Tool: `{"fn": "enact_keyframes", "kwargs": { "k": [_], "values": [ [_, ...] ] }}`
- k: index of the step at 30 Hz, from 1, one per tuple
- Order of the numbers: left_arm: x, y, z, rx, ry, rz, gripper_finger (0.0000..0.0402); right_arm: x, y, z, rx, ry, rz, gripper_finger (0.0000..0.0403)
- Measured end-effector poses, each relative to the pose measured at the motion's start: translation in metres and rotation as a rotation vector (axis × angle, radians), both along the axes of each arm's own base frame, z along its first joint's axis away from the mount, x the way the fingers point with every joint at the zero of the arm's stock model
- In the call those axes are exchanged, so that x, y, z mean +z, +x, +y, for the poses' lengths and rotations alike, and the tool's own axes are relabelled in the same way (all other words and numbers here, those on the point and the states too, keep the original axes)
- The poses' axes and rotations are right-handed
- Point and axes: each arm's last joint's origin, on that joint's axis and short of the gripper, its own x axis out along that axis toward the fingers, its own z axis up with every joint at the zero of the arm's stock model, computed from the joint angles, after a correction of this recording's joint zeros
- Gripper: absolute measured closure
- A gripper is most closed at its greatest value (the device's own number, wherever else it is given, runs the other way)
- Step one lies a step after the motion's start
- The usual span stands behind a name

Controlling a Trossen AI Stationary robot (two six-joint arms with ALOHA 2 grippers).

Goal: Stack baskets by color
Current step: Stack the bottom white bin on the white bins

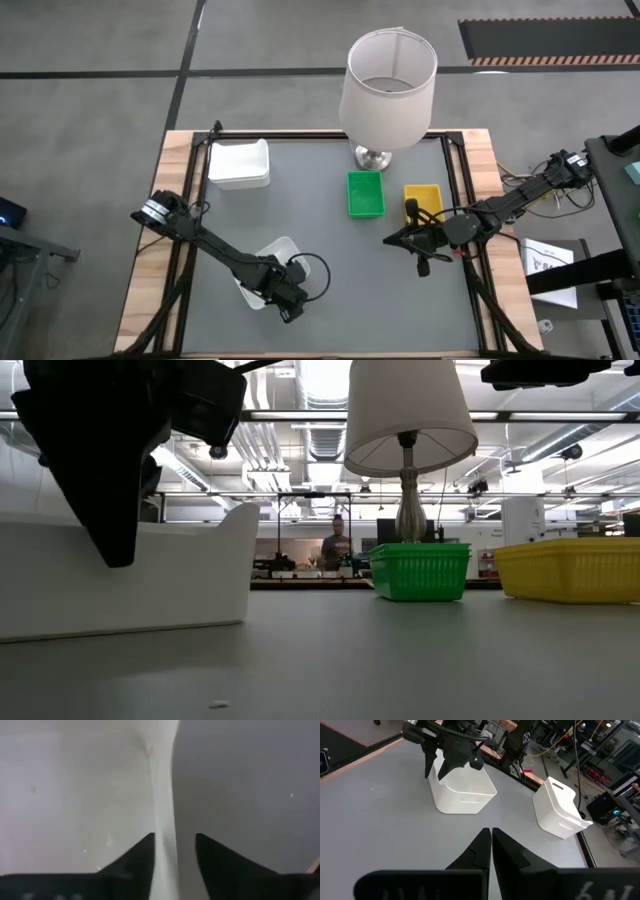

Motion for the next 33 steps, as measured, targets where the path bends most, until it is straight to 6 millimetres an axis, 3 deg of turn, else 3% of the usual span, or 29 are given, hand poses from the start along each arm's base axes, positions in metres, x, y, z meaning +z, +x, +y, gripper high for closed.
{"fn": "enact_keyframes", "kwargs": {
  "k": [5,8,13,17,23,28,33],
  "values": [
    [0.000,-0.001,0.001,-0.051,0.027,0.008,0.0385,0.000,0.000,0.000,0.000,0.001,0.000,0.0394],
    [0.010,-0.006,0.004,-0.120,0.081,0.038,0.0397,0.000,0.000,0.000,-0.009,0.024,0.002,0.0394],
    [0.064,-0.025,0.021,-0.394,0.223,0.156,0.0400,-0.001,0.000,0.001,-0.018,0.123,0.017,0.0394],
    [0.109,-0.044,0.052,-0.552,0.405,0.209,0.0401,-0.012,-0.002,0.002,0.010,0.189,0.050,0.0394],
    [0.154,-0.078,0.107,-0.639,0.574,0.192,0.0401,-0.020,-0.003,0.001,0.013,0.208,0.034,0.0394],
    [0.170,-0.104,0.152,-0.563,0.621,0.176,0.0401,-0.020,-0.003,0.001,0.009,0.222,0.033,0.0394],
    [0.169,-0.120,0.183,-0.515,0.631,0.190,0.0401,-0.022,-0.003,0.001,0.005,0.226,0.040,0.0394]
  ]
}}
